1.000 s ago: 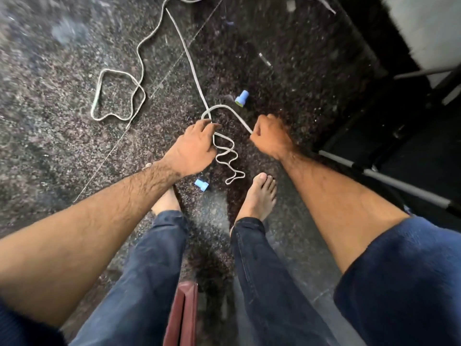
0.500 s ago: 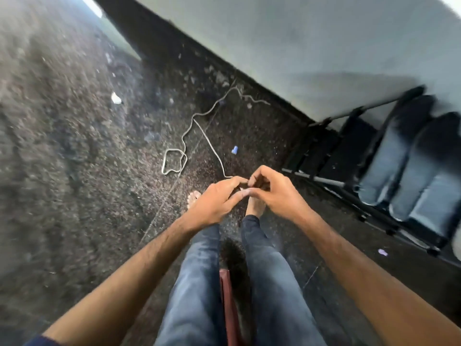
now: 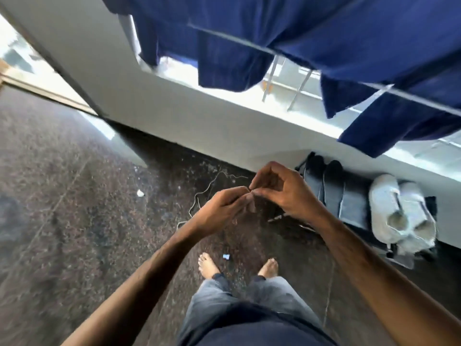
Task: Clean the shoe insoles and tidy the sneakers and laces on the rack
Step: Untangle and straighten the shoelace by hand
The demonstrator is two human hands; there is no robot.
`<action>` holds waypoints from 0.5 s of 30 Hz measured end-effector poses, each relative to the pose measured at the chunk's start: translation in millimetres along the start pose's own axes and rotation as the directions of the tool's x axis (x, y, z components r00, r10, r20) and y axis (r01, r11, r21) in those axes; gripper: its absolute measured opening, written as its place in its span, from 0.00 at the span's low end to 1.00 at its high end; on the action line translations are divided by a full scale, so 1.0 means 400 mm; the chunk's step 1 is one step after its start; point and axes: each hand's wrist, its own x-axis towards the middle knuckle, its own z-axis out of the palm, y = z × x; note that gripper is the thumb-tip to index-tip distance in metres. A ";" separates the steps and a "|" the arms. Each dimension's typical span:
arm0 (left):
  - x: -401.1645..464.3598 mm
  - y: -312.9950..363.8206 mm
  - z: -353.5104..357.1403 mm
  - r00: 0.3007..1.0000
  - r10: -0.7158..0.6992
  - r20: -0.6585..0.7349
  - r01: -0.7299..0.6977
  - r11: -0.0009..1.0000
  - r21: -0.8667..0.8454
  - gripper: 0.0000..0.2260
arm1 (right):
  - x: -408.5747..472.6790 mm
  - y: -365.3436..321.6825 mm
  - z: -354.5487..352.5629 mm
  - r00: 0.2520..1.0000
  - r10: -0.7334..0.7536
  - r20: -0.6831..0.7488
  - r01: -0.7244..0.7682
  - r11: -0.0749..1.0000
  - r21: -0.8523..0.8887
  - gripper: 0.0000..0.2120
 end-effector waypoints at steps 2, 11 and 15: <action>-0.004 0.063 0.014 0.999 0.038 -0.008 -0.038 0.998 -0.051 0.14 | -0.015 -0.043 -0.020 0.997 -0.029 -0.067 0.033 0.997 0.063 0.13; 0.026 0.298 0.172 0.973 0.073 -0.219 -0.154 0.912 -0.380 0.15 | -0.120 -0.077 -0.118 0.984 0.132 -0.122 -0.063 0.888 0.456 0.08; 0.069 0.383 0.265 0.969 0.062 -0.238 -0.190 0.804 -0.564 0.14 | -0.214 -0.028 -0.160 0.987 0.144 0.072 -0.159 0.816 0.555 0.24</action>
